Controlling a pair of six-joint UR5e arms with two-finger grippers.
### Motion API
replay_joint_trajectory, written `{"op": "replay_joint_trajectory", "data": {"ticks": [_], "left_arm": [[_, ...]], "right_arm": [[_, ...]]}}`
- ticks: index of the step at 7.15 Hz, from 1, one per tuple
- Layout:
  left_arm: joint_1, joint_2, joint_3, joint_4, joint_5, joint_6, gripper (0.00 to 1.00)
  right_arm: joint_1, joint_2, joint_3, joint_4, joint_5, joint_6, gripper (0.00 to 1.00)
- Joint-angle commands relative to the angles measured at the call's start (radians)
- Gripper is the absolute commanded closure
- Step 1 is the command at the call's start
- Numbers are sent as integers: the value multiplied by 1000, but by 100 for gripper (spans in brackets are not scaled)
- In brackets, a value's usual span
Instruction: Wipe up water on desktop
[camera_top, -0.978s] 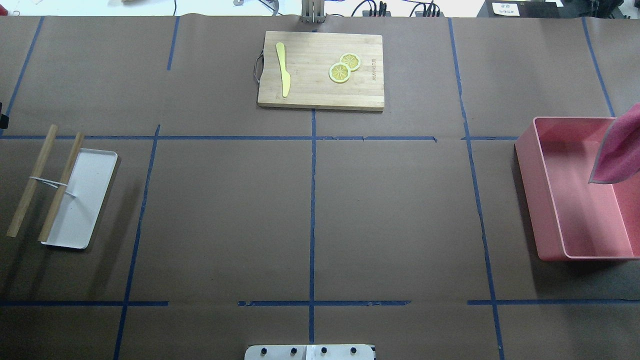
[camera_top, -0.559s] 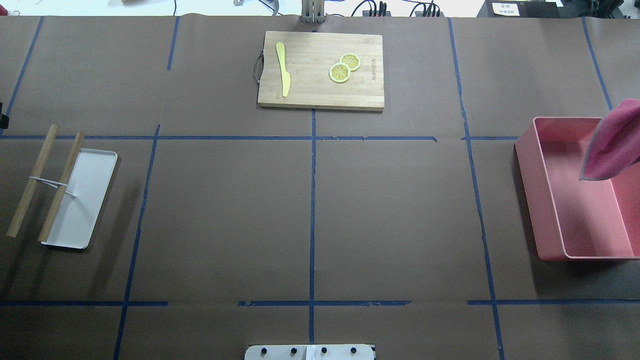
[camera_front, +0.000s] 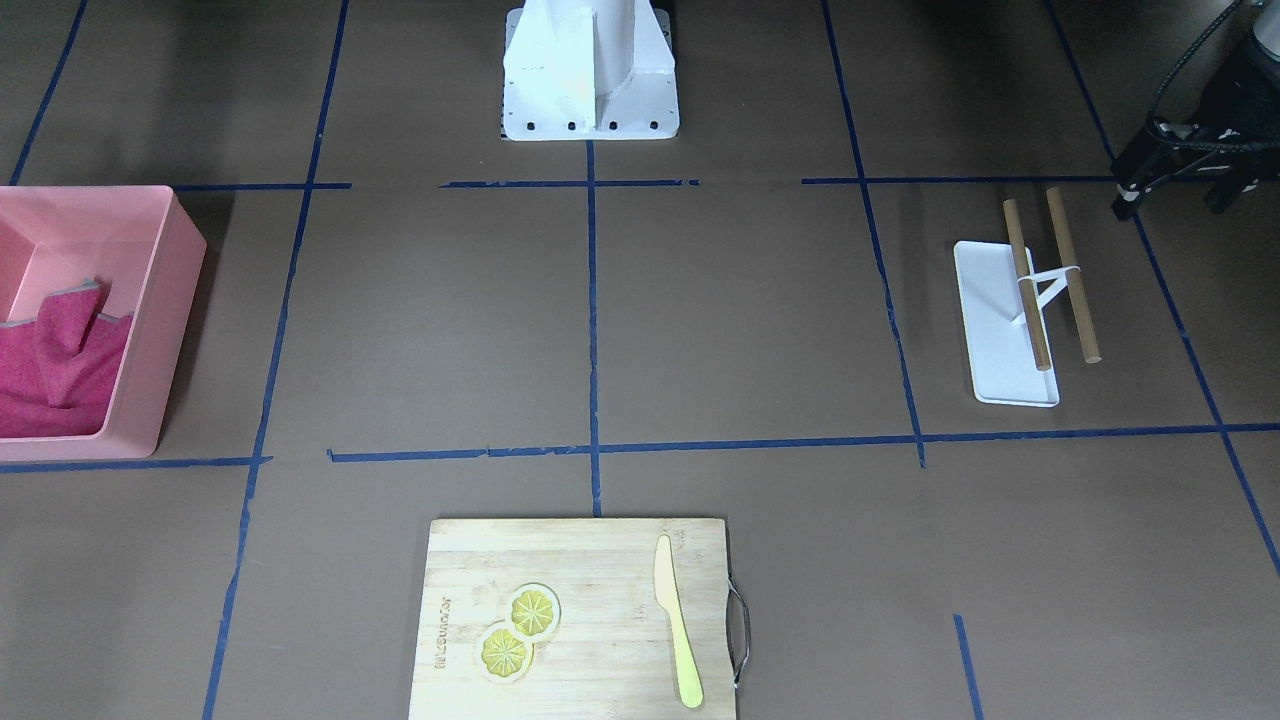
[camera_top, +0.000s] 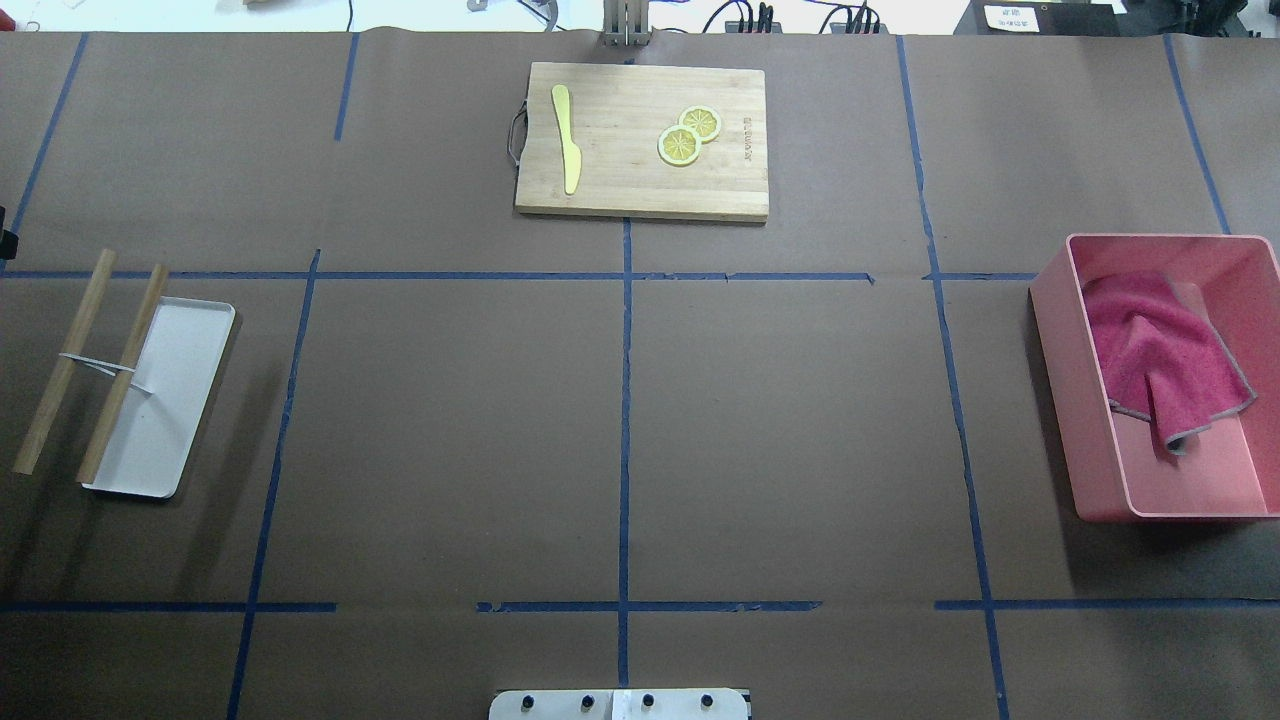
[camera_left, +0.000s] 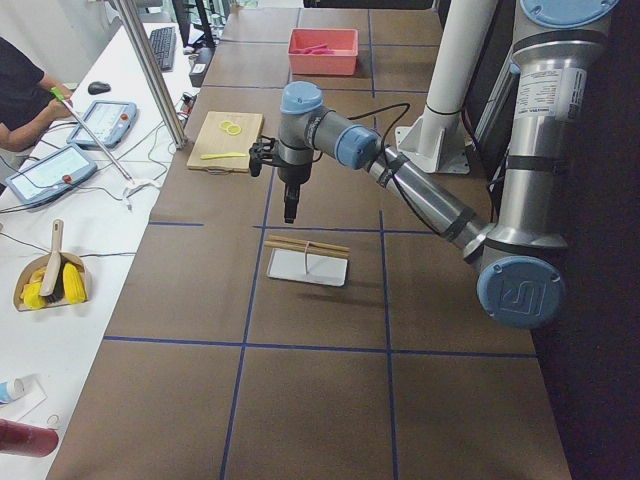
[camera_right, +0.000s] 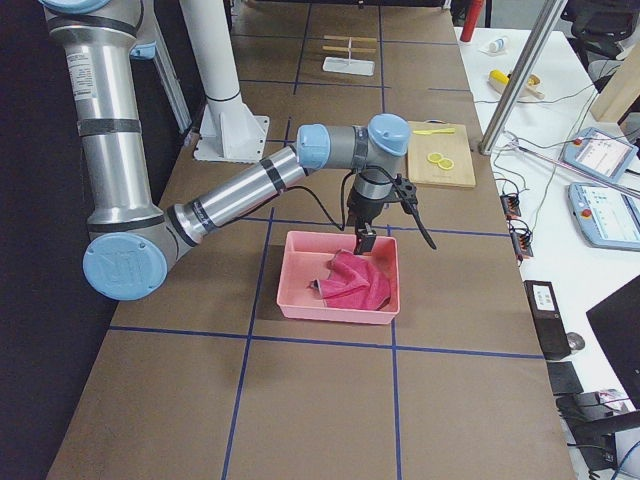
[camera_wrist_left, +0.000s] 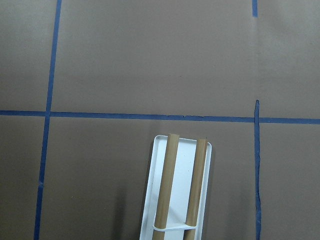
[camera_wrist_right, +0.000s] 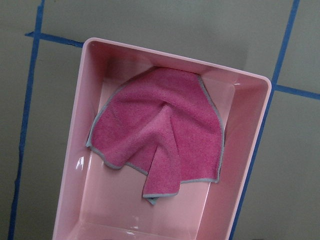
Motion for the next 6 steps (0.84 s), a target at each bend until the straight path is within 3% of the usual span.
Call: {"op": "replay_joint_trajectory", "data": {"ticks": [1, 2, 4, 6], "left_arm": [[-23, 43, 22, 3, -2, 119, 0], [-80, 60, 62, 2, -53, 186, 0], [-227, 71, 245, -8, -176, 486, 0], [-315, 73, 433, -17, -207, 668, 0]], "right_arm": [[76, -11, -21, 10, 44, -1, 0], [137, -41, -81, 92, 112, -4, 0], [210, -124, -254, 357, 235, 5, 0], [233, -109, -281, 377, 236, -1, 0]]}}
